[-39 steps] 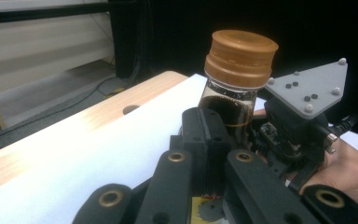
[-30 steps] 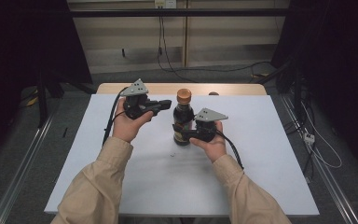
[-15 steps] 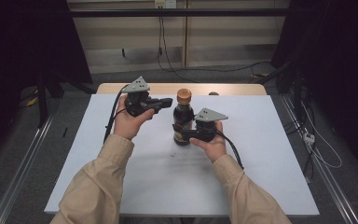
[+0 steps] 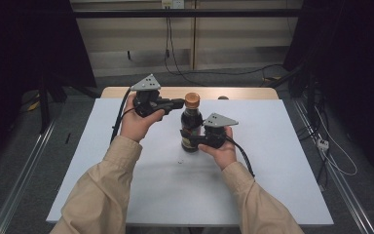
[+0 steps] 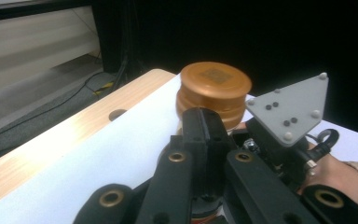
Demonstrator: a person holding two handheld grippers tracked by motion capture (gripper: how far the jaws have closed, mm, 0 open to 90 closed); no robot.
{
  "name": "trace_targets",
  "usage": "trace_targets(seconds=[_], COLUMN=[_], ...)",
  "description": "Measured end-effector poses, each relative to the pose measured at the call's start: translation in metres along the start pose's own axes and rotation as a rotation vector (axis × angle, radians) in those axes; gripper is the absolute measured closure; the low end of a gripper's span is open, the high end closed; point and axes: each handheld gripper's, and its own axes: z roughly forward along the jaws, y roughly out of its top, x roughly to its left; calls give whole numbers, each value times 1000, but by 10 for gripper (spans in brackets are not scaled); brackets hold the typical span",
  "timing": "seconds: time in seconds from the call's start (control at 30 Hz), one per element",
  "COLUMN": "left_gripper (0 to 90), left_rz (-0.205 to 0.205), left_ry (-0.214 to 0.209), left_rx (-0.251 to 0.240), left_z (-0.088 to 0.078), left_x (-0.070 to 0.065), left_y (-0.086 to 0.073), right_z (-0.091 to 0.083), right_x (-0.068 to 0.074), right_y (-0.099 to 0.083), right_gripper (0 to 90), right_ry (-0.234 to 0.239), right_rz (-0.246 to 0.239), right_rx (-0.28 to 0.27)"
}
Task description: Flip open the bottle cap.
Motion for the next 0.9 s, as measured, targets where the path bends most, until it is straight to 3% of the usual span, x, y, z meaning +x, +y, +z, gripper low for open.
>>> trace_targets(seconds=[0.6,0.83,0.9], left_gripper=[900,900,900], left_rz=[-9,26,20], left_ry=[-31,-6,-2], left_rx=[4,9,12], left_z=[2,3,5], left_x=[2,-3,-4], left_y=[5,7,8], right_z=[-1,-1,-2], right_x=[0,1,0], right_y=[-1,-1,-1], right_gripper=[309,311,311], right_ry=[-2,-8,-7], right_rz=[-1,0,3], right_rx=[-4,-2,1])
